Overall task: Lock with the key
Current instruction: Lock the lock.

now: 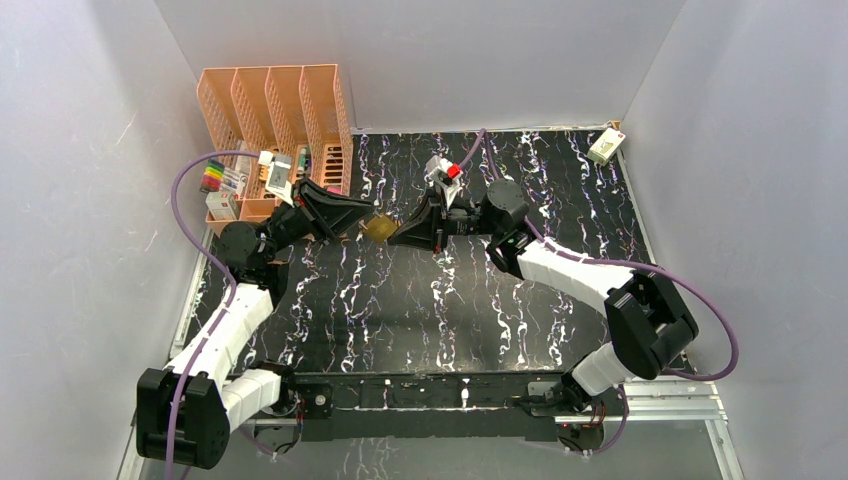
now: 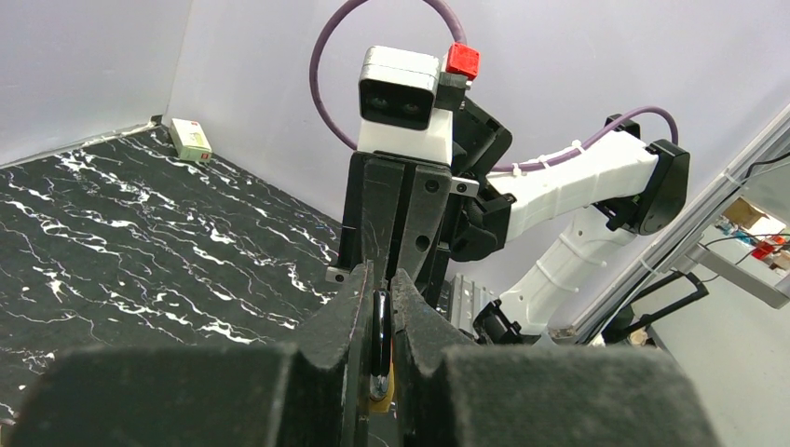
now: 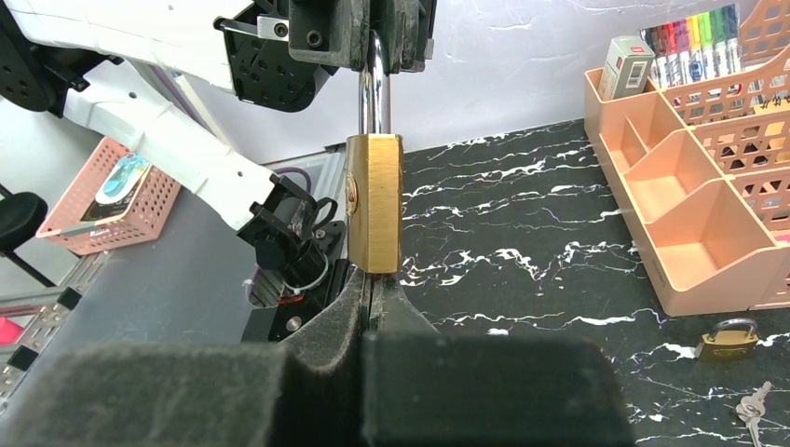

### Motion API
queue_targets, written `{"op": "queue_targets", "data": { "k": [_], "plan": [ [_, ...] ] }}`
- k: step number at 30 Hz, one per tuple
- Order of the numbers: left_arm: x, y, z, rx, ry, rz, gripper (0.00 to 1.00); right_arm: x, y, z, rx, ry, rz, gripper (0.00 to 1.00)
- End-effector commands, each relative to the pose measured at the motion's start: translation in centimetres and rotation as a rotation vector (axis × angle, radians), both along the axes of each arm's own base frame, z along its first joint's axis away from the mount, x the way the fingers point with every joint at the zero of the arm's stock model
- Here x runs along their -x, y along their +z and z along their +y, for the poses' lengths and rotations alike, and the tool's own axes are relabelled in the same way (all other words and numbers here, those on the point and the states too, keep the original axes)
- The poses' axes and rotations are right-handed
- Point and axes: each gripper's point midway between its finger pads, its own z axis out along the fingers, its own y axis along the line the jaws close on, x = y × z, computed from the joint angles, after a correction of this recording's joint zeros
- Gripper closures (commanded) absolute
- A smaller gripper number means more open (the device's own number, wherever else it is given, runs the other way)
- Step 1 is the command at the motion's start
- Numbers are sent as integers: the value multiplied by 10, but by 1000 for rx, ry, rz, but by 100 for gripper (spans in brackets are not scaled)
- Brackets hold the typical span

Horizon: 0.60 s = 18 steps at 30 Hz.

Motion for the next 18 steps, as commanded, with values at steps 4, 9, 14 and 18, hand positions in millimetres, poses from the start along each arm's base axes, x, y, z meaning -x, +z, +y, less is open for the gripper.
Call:
{"op": "queue_targets", "data": {
  "k": [4,9,14,18],
  "plan": [
    [3,25,7,46,54,-107,100,9,22,-7,-66,3,-99,100],
    [2,30,8,56,65,-117,100,15,16,-12,-59,3,-102,100],
    [1,35,9,64,74,-127,100,20,9,-20,-46,-9,-106,100],
    [-2,39,11,78,95,-129,100,24,-1,-28,-26,-25,-100,100]
  ]
}}
